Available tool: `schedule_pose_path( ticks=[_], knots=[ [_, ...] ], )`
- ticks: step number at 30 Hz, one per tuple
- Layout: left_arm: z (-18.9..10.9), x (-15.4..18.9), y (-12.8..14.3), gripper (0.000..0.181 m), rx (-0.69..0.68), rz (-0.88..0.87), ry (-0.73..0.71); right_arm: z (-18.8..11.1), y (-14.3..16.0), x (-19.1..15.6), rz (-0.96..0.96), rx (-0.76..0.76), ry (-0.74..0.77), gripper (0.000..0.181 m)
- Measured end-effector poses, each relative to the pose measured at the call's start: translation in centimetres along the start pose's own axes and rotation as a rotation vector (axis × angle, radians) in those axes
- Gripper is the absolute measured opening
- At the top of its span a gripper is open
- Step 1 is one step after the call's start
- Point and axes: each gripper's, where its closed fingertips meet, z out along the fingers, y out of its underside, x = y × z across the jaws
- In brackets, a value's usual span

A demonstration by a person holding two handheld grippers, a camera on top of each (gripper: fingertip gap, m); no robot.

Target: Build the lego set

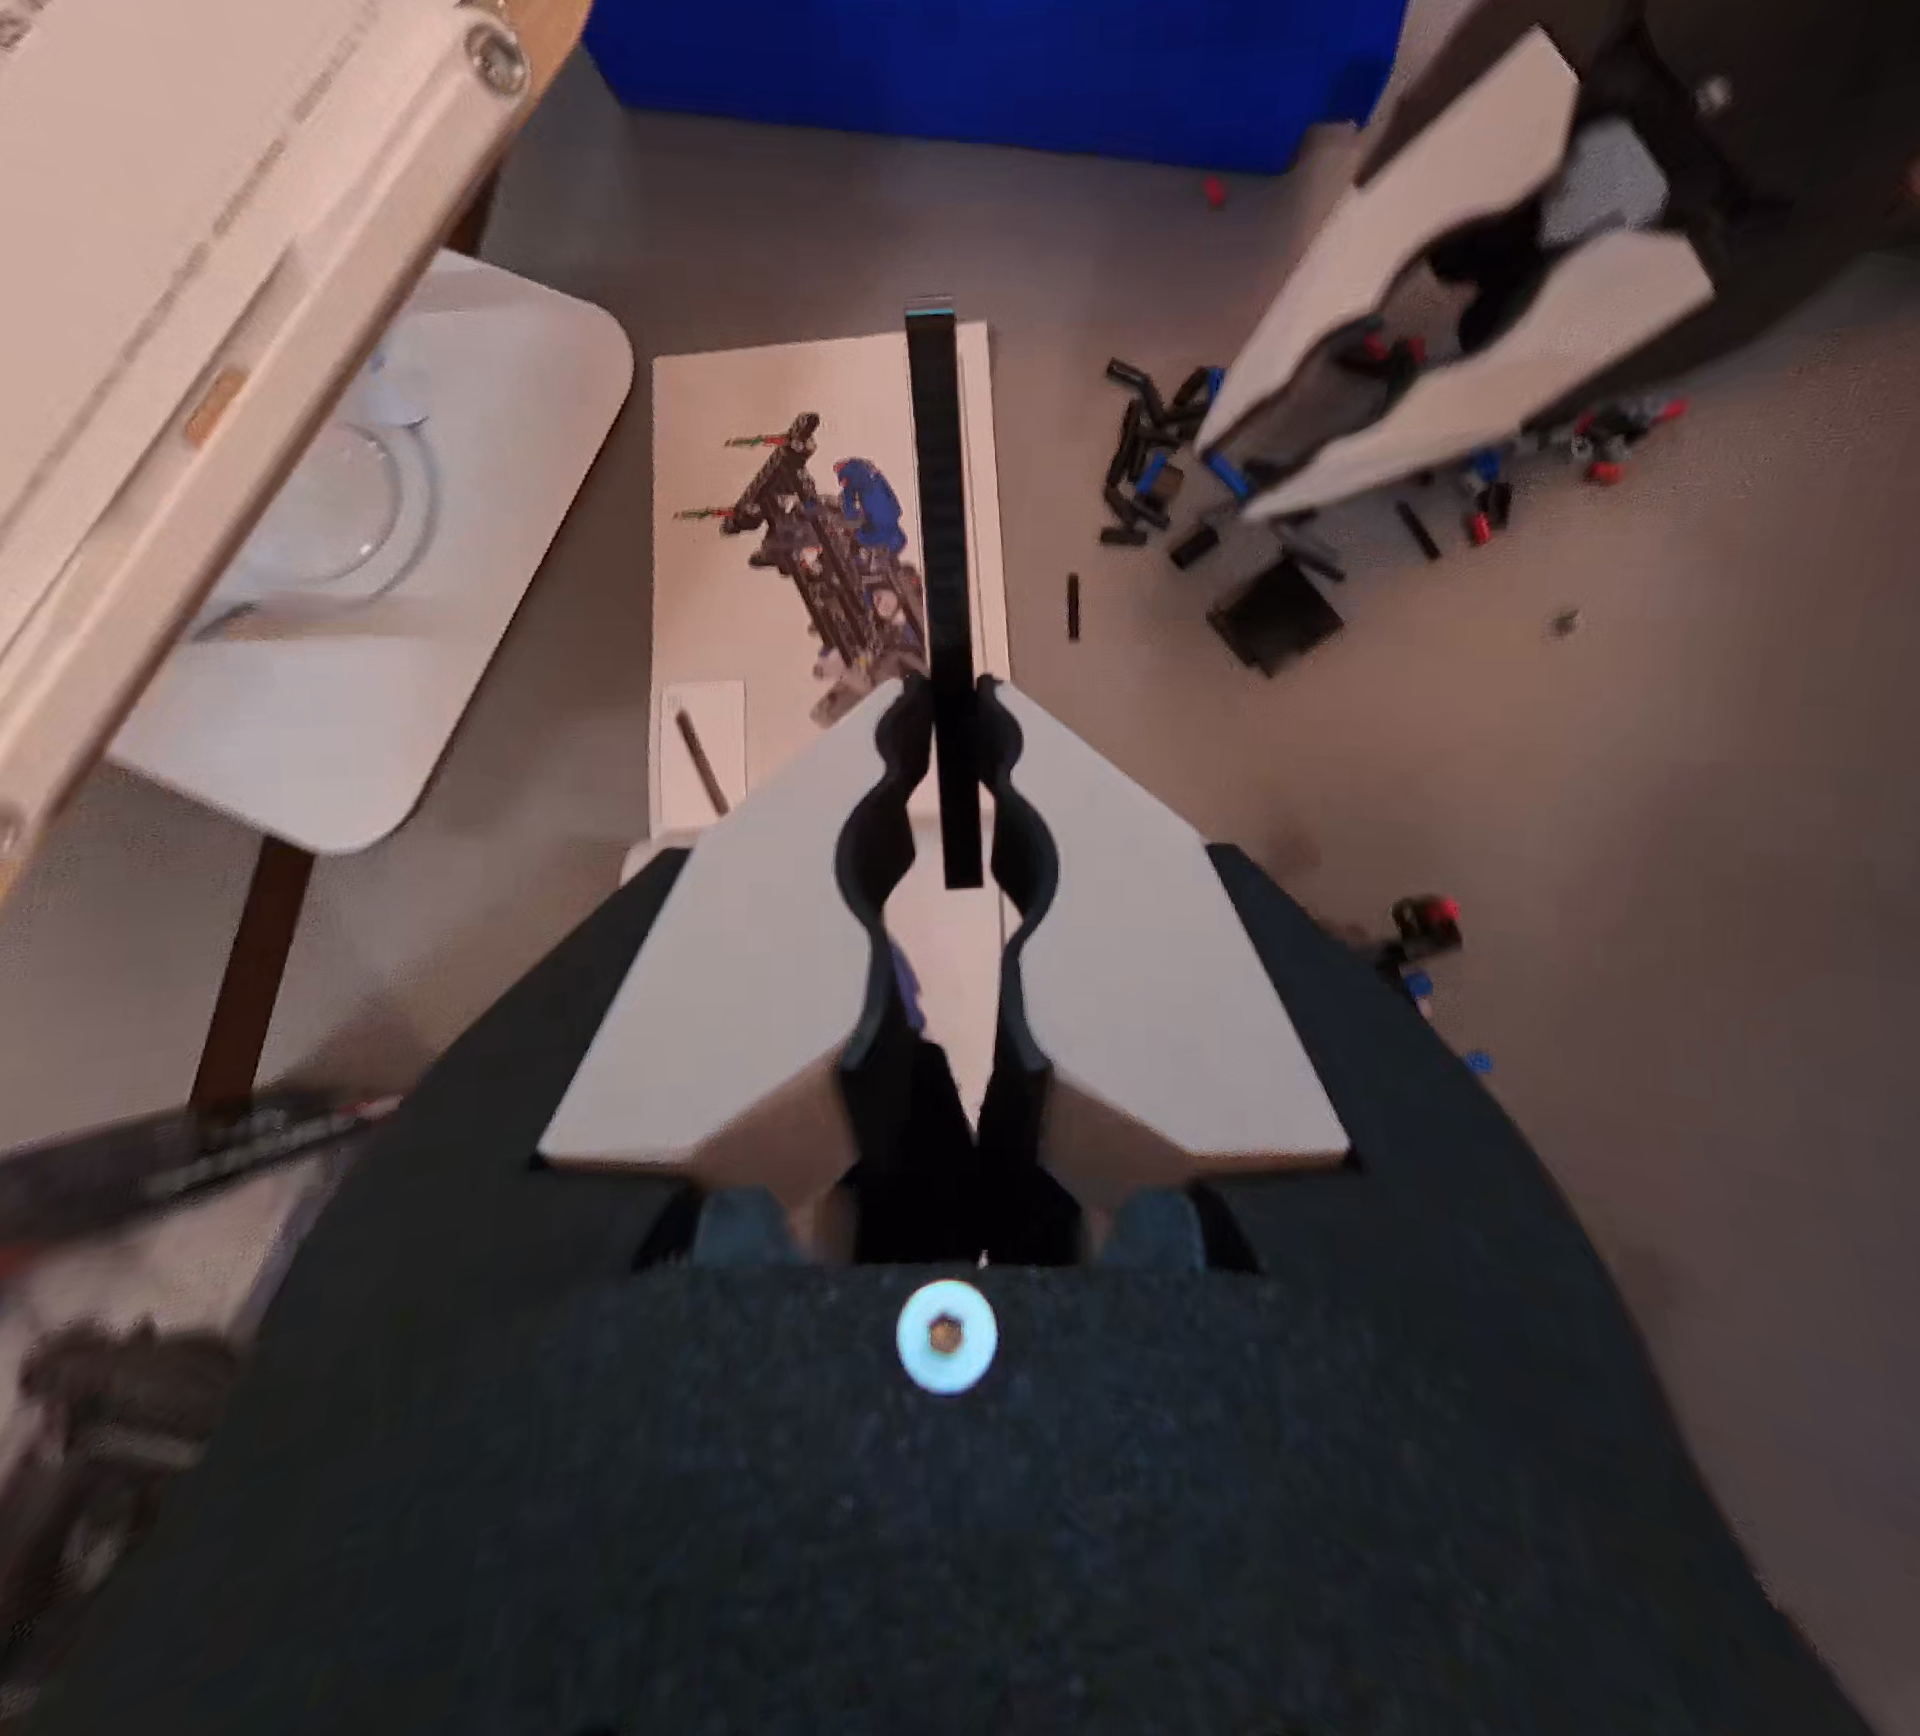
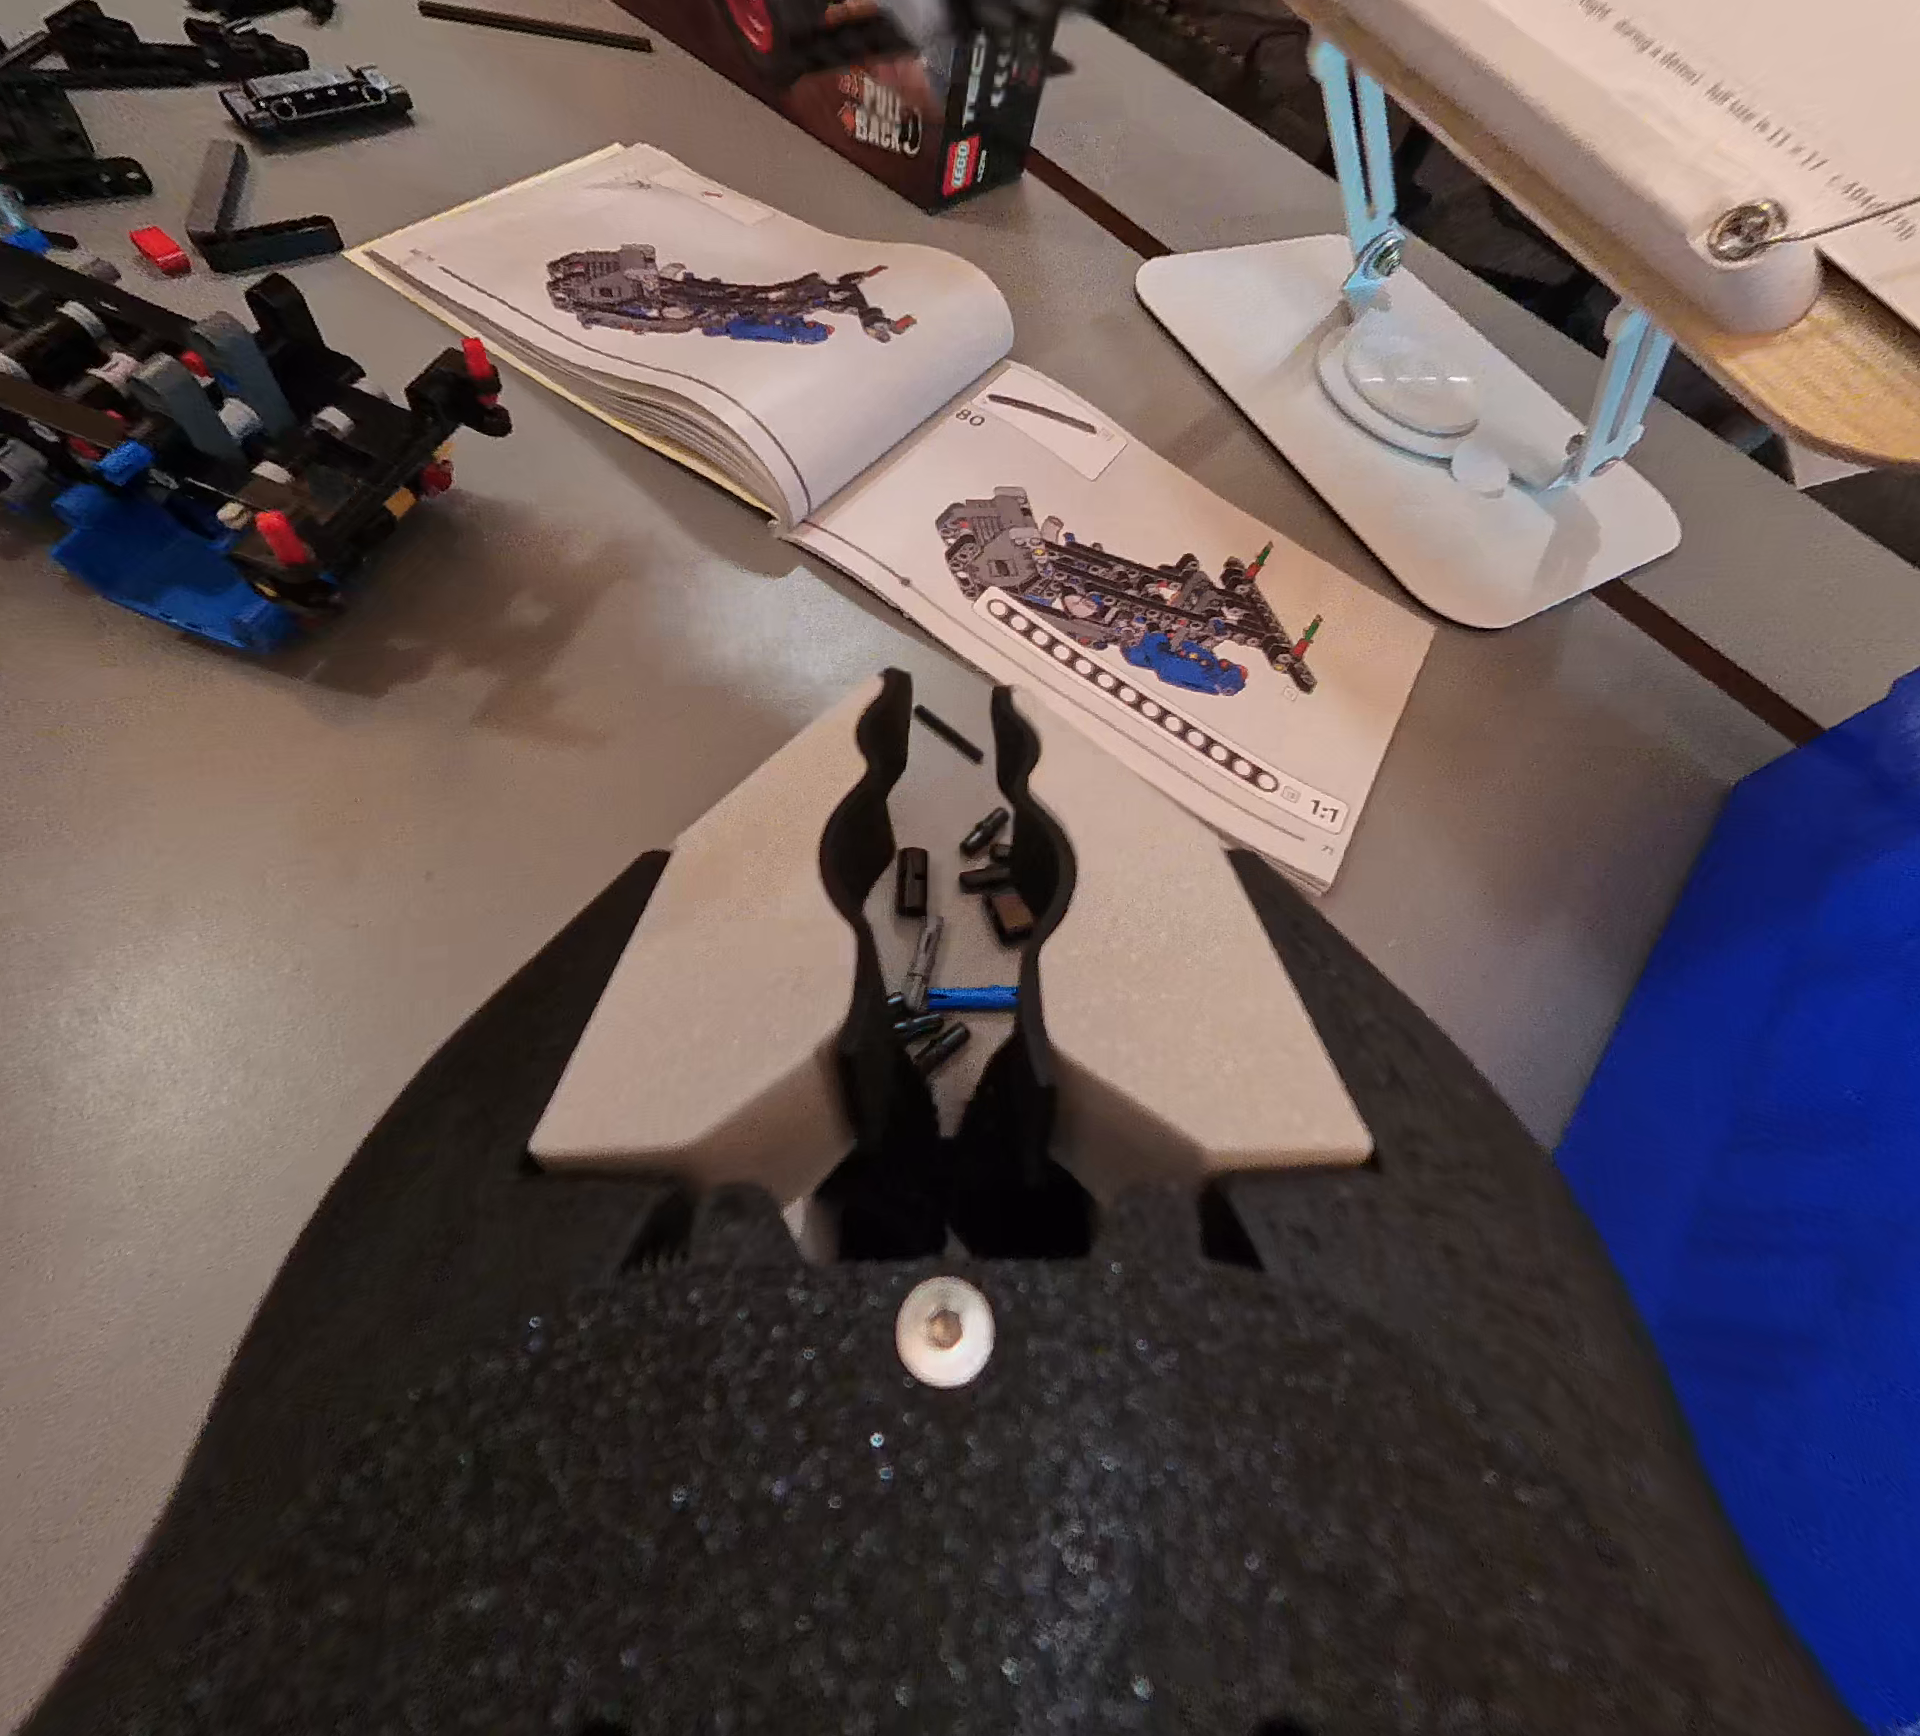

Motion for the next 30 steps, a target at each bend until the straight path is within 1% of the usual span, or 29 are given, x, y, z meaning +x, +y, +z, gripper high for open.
schedule_pose_path(
  ticks=[1,3,5,6,8,10,13,16,19,21,30],
  knots=[
    [-1.2,0.7,1.2,0.006,0.038,0.015,-0.026,0.0,0.0,0.0,0.004,0.002,-0.002,0.015],
    [-2.6,2.8,3.7,0.006,0.106,0.059,-0.041,0.0,-0.1,-0.2,0.028,0.004,-0.023,0.015],
    [-3.0,4.1,6.1,0.006,0.151,0.086,-0.084,0.1,0.0,-0.6,0.058,0.004,-0.057,0.016],
    [-3.0,4.3,7.1,0.006,0.151,0.083,-0.112,0.2,0.1,-0.7,0.069,0.001,-0.069,0.016],
    [-2.8,5.0,8.3,0.006,0.164,0.081,-0.117,0.5,0.5,-1.0,0.075,-0.012,-0.085,0.016],
    [-2.5,6.2,8.4,0.006,0.198,0.102,-0.069,0.9,0.9,-1.2,0.073,-0.028,-0.094,0.016],
    [-2.4,6.0,8.3,0.006,0.177,0.146,-0.092,1.2,1.2,-1.6,0.075,-0.036,-0.11,0.016],
    [-2.5,6.7,7.4,0.006,0.207,0.16,-0.062,1.2,1.2,-2.0,0.052,-0.038,-0.117,0.016],
    [-2.4,6.6,7.4,0.006,0.207,0.168,-0.072,1.1,0.9,-2.3,0.032,-0.029,-0.118,0.016],
    [-2.4,7.0,7.3,0.006,0.215,0.161,-0.048,0.9,0.7,-2.3,0.021,-0.021,-0.113,0.015],
    [-3.0,7.6,6.7,0.006,0.219,0.214,-0.079,0.6,0.1,-2.2,0.009,0.002,-0.107,0.015]
  ],
)
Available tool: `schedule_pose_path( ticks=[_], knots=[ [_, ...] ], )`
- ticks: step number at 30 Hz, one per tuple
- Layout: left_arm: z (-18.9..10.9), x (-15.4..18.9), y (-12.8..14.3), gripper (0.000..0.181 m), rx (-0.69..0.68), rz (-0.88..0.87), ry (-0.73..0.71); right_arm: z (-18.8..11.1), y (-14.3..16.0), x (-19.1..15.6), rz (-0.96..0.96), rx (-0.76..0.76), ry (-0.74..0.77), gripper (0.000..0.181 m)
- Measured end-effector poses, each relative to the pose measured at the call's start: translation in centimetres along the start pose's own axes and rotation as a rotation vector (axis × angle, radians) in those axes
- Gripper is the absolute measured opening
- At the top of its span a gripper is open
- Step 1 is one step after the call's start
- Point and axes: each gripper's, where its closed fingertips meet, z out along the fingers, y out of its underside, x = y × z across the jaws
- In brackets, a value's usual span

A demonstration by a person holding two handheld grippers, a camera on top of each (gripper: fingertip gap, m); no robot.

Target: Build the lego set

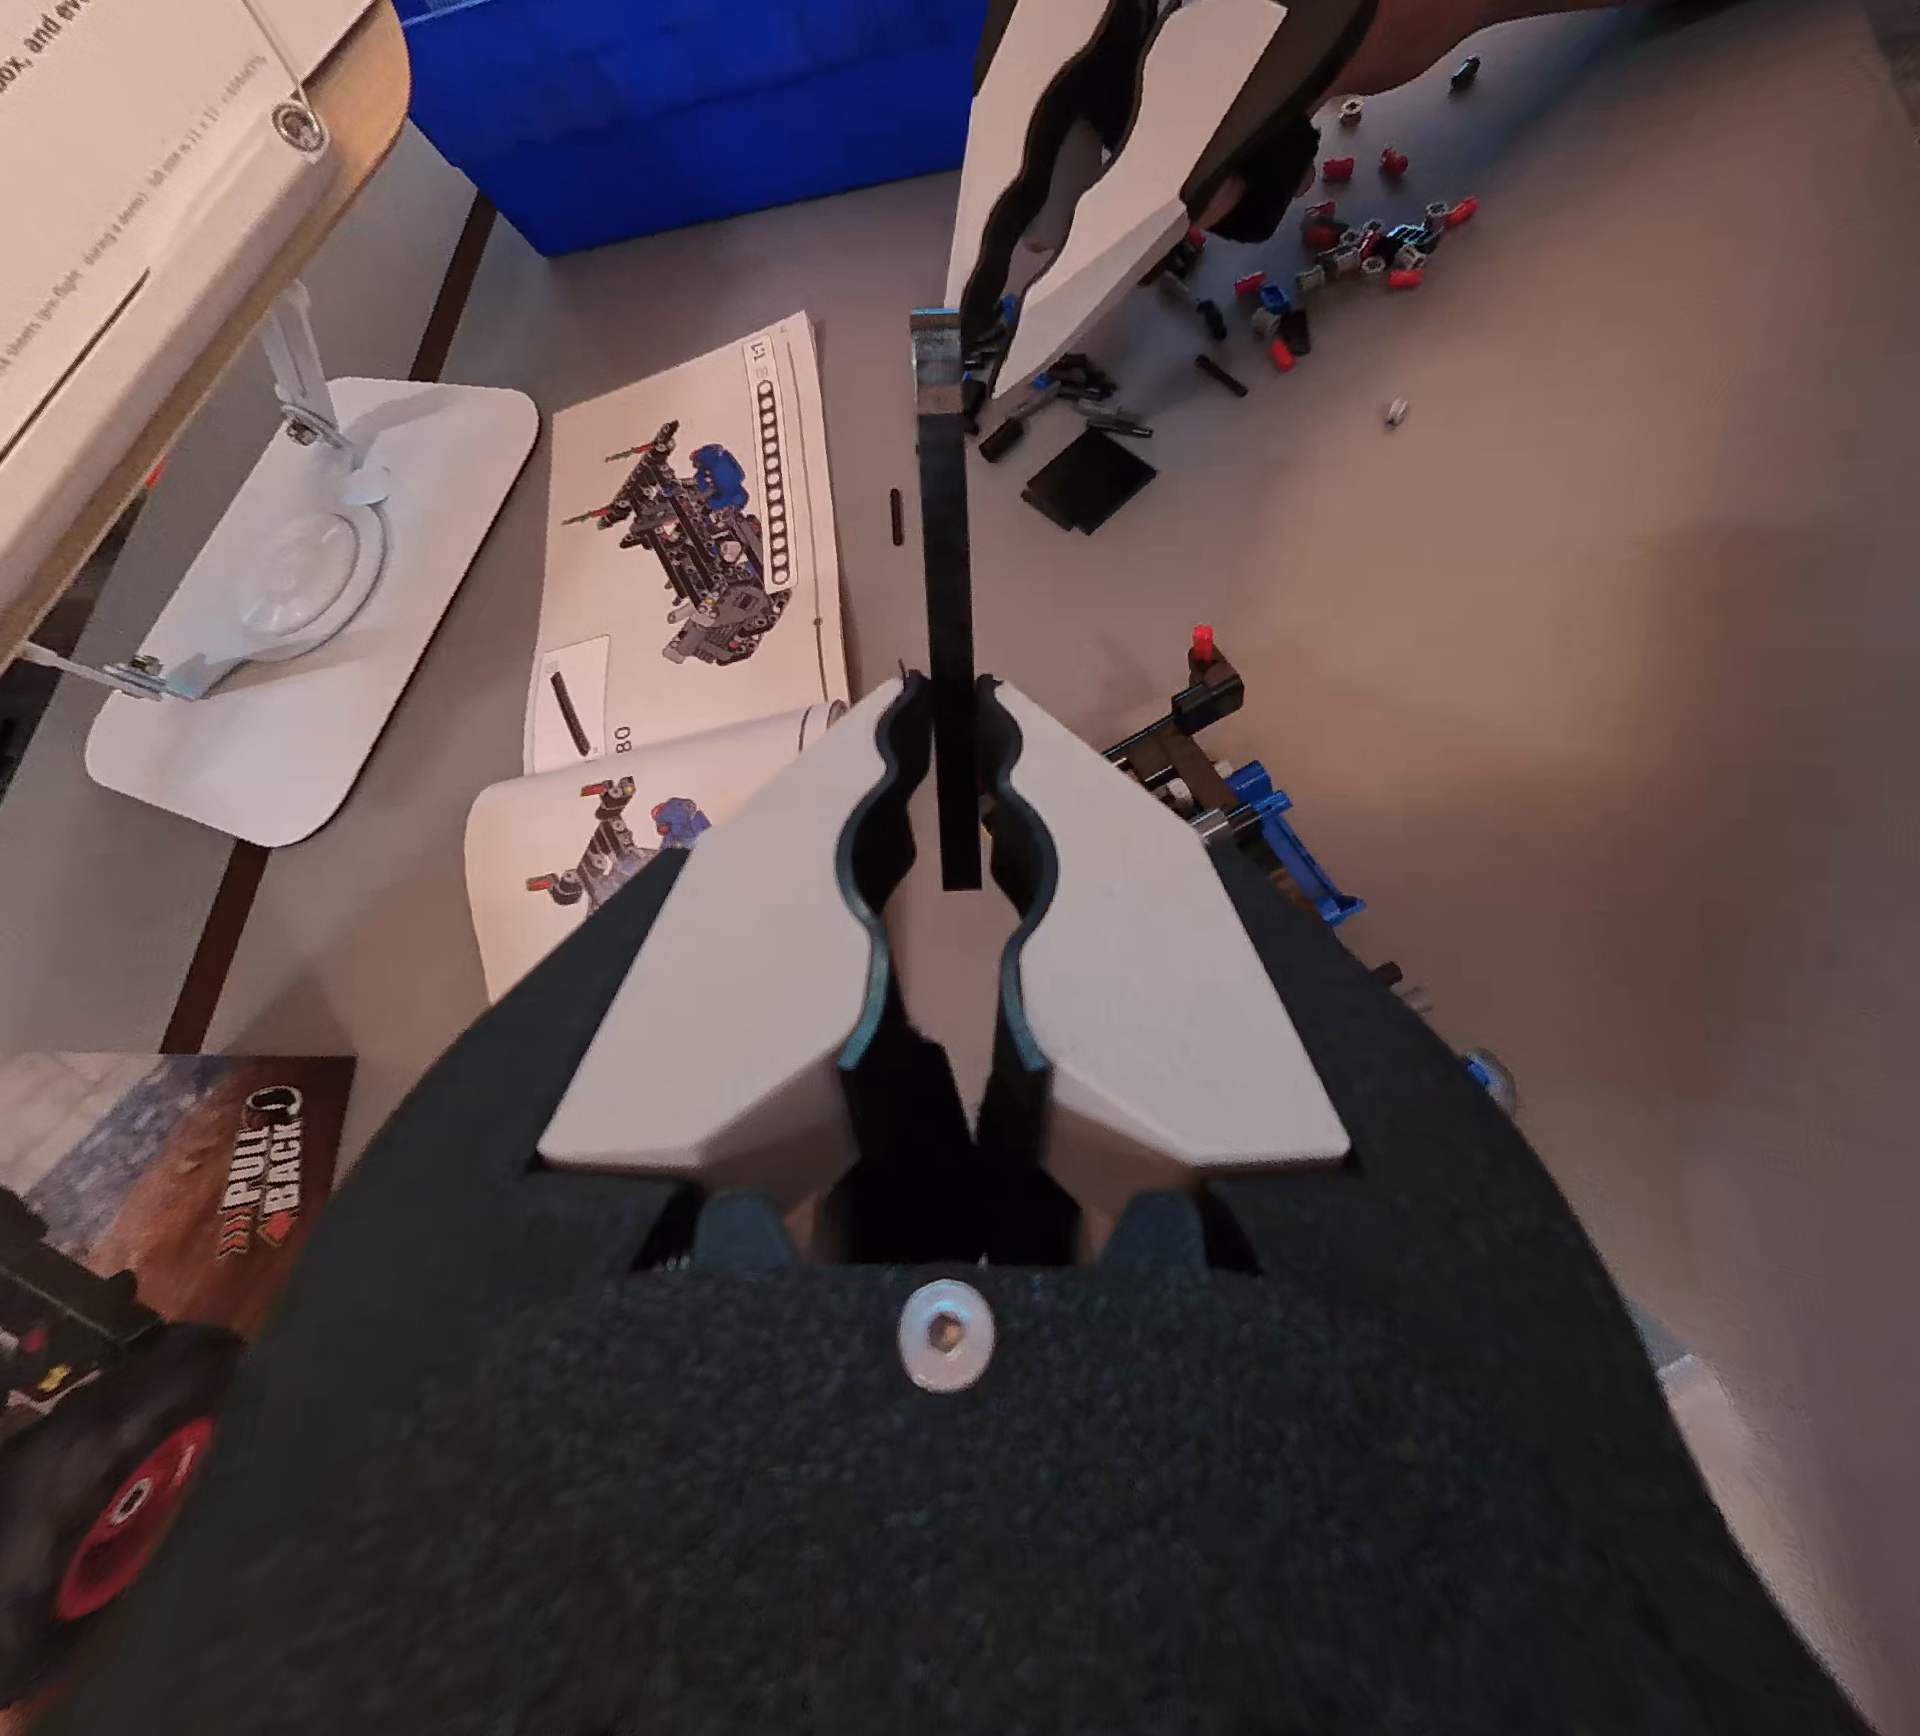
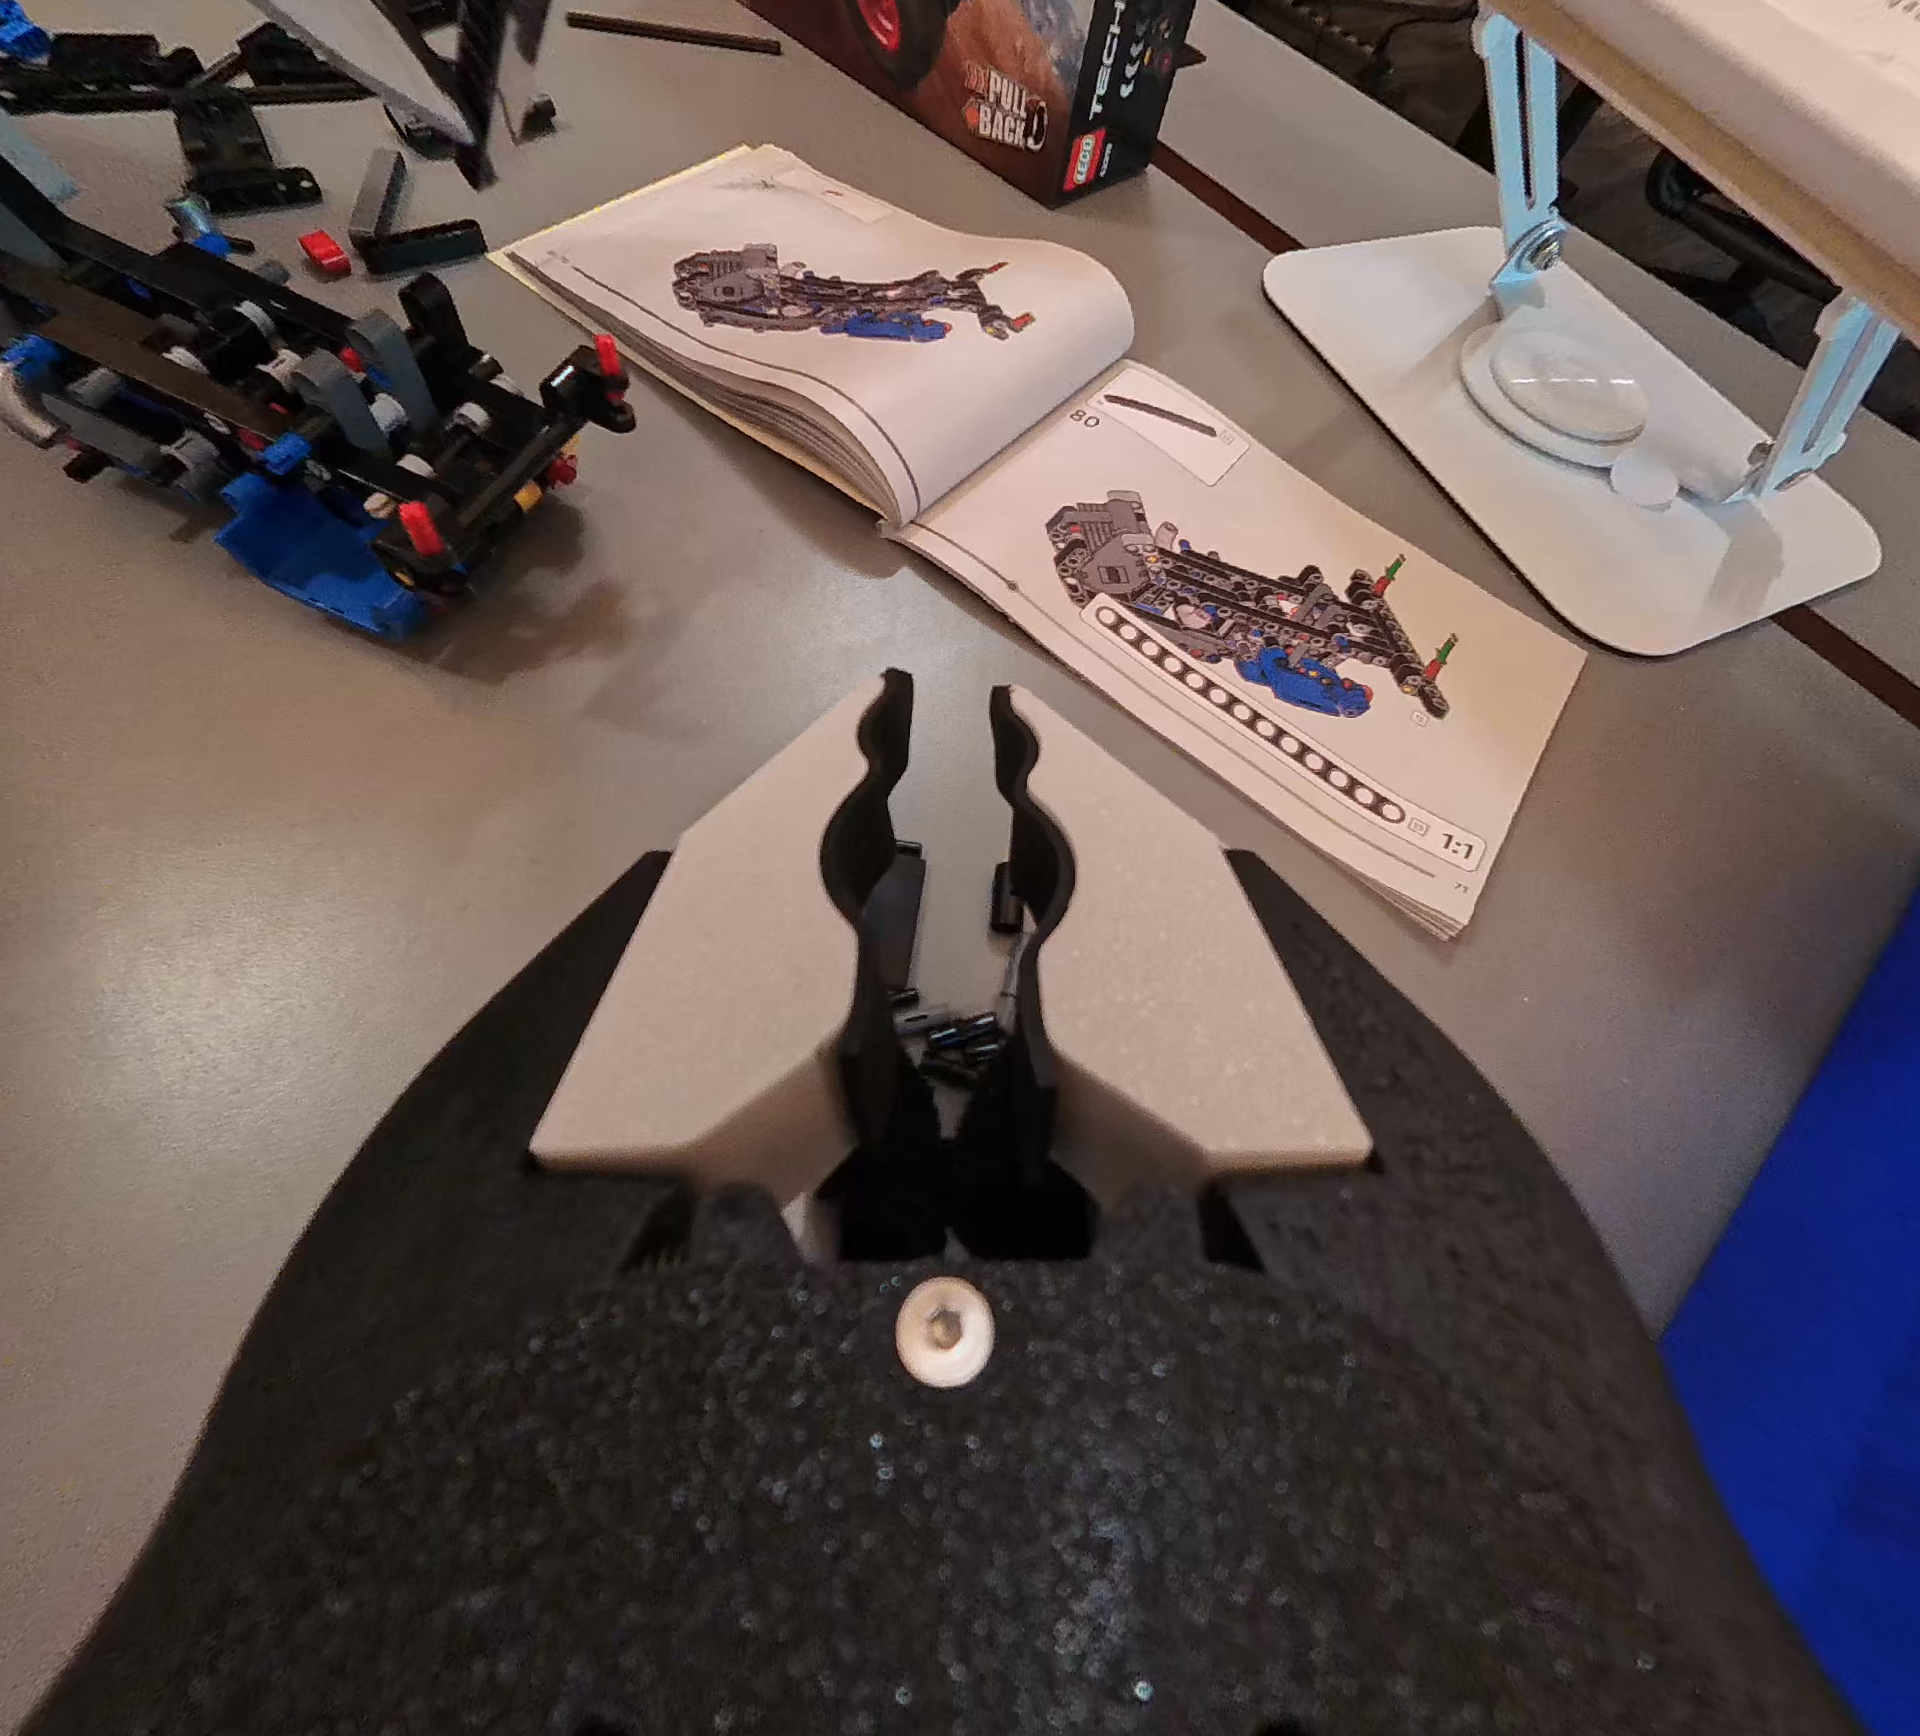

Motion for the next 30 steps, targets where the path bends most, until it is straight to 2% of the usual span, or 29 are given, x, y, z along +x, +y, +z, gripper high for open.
schedule_pose_path(
  ticks=[9,12,14,16,20,24,26,30],
  knots=[
    [-1.0,-0.2,-0.8,0.006,0.01,0.075,-0.05,-0.1,-0.4,-0.6,0.027,0.02,-0.041,0.015],
    [-1.1,-0.5,-1.2,0.006,0.026,0.152,-0.114,-0.6,-1.5,-1.9,0.075,0.082,-0.144,0.016],
    [-1.0,-0.5,-1.6,0.006,0.031,0.261,-0.193,-1.6,-3.2,-4.0,0.121,0.164,-0.297,0.024],
    [-0.9,-0.5,-1.9,0.006,0.0,0.447,-0.316,-2.6,-4.7,-5.4,0.152,0.235,-0.398,0.036],
    [-0.5,0.0,-2.6,0.005,-0.089,0.798,-0.543,-3.2,-6.3,-6.1,0.088,0.33,-0.357,0.04],
    [0.2,1.3,-3.3,0.006,-0.118,0.951,-0.611,-2.8,-6.4,-8.0,0.079,0.314,-0.413,0.043],
    [0.4,1.6,-3.4,0.006,-0.145,1.002,-0.631,-2.5,-6.4,-8.9,0.096,0.296,-0.433,0.04],
    [0.7,1.8,-3.2,0.006,-0.188,1.055,-0.653,-2.0,-6.6,-9.1,0.08,0.305,-0.37,0.014]
  ],
)
